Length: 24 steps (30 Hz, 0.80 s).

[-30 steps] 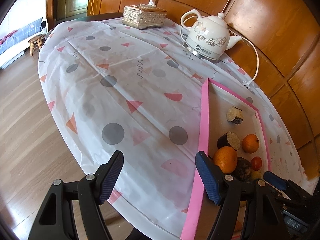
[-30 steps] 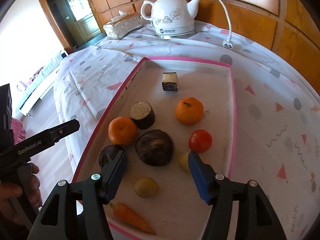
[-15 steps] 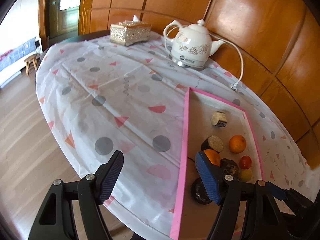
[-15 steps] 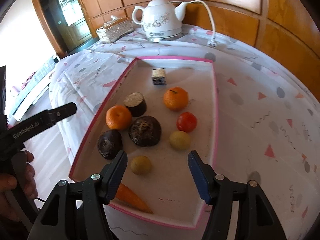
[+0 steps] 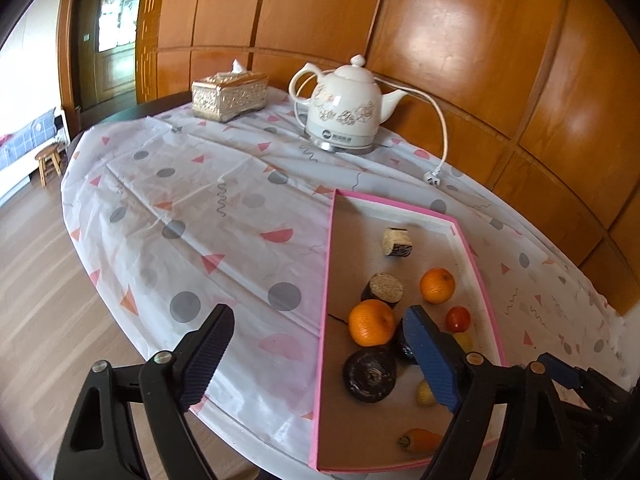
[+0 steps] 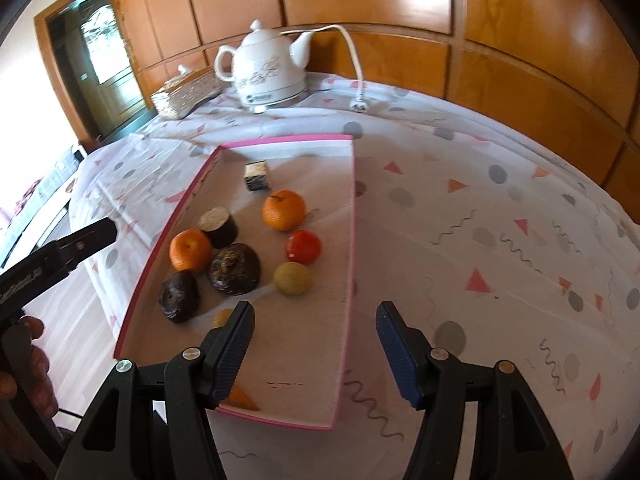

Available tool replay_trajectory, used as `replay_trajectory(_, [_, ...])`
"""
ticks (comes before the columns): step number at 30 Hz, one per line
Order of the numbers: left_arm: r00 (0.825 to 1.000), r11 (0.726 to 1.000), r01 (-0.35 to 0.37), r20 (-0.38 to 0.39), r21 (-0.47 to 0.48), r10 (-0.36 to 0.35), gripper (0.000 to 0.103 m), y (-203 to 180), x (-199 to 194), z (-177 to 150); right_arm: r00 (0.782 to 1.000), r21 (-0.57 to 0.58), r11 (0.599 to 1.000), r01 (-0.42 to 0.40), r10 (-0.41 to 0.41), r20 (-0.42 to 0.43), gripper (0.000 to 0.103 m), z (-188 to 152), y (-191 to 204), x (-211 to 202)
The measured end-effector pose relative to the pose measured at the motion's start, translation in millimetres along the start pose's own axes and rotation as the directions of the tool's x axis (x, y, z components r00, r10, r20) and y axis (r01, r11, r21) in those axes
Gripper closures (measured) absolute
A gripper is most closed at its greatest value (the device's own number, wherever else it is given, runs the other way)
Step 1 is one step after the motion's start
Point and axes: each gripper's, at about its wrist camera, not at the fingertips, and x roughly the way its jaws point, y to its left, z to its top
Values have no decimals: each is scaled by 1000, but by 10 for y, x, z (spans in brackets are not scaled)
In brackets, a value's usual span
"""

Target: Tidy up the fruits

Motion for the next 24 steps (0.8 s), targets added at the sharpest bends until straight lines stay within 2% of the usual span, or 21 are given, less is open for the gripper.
replay_trajectory(3, [1000,1000,5,25,17,-5,7,-51,-65,-18,1000,6,1000,26,-26,16,39,-10,-27,-34])
replay_trajectory(7, [998,998,3,57,59,-7,6,-151,-148,-28,998,-2,998,60,-60,34,39,-24,-21,-66])
replay_trajectory(9, [997,998,0,72,71,-5,0,-177,-184,-25,997,-13,997,73,-72,41,39,-38,-3,-81])
replay_trajectory(17, [992,995,-14,128,95,1,0,-238,-331,5,995,-25,996,89,-88,55,39,-55,29,-121])
replay_trajectory(24, [988,992,-66,146,104,51,0,-283,-358,11,994,-26,995,95,-93,63,39,-60,38,-148])
